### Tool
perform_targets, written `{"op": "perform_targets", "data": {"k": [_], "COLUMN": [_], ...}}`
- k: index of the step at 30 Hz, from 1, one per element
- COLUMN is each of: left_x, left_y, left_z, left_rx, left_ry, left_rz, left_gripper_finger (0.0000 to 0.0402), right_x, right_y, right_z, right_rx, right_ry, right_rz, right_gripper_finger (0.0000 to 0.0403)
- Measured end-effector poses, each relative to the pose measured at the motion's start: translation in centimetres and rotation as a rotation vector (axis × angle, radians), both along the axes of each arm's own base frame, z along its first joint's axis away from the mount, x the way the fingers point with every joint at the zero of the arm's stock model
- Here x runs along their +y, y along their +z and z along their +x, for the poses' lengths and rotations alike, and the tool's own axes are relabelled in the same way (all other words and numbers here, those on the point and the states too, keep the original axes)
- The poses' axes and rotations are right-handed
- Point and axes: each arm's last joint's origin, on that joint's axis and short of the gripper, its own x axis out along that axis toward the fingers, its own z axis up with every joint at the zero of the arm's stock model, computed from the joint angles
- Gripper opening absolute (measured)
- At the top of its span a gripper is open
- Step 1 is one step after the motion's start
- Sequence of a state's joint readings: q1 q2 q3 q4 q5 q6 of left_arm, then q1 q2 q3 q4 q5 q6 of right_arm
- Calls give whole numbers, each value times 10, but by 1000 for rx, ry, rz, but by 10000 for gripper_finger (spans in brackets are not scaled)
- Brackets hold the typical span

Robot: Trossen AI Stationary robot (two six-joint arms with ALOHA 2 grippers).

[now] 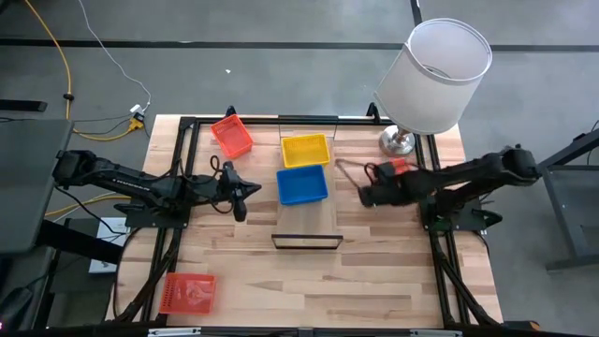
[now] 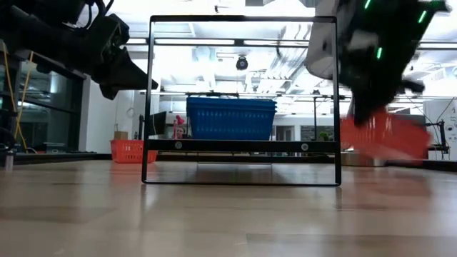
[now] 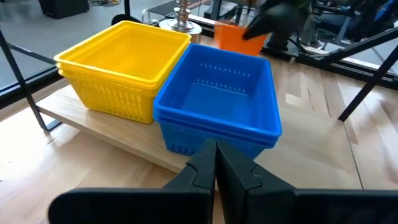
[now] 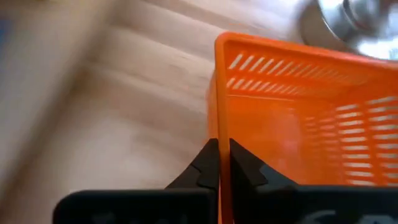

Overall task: Stack baskets on shelf by color
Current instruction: Put the top right orange bin on the shelf

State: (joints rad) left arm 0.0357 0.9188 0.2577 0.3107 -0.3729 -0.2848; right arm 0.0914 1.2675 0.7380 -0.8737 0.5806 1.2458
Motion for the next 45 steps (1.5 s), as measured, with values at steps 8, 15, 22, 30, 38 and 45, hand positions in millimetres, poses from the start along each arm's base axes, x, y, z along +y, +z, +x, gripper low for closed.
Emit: {"op": "perform_targets", "data": {"k": [8, 15, 22, 30, 38, 45], "left_x": [-4, -21, -47, -67, -87, -93], "left_y": [7, 23, 34, 40, 39, 39], "left_z": [4, 8, 6, 1, -6, -8], "left_rx": [-82, -259, -357, -409, -407, -407], "left_ry": [-157, -468, -679, -797, -915, -789], "left_rz": [-49, -135, -131, -93, -63, -20], "left_gripper_finger": [0, 0, 0, 0, 0, 0], "right_x": [80, 139, 136, 105, 66, 31], "right_y": [104, 117, 118, 128, 125, 126], "right_z": [30, 69, 95, 106, 118, 123], "right_rx": [-42, 294, 552, 547, 469, 280], "right_ry": [654, 1623, 1914, 2105, 2343, 2518], "right_rz": [-315, -563, -577, -533, -516, -529], "right_gripper_finger": [1, 1, 0, 0, 0, 0]}}
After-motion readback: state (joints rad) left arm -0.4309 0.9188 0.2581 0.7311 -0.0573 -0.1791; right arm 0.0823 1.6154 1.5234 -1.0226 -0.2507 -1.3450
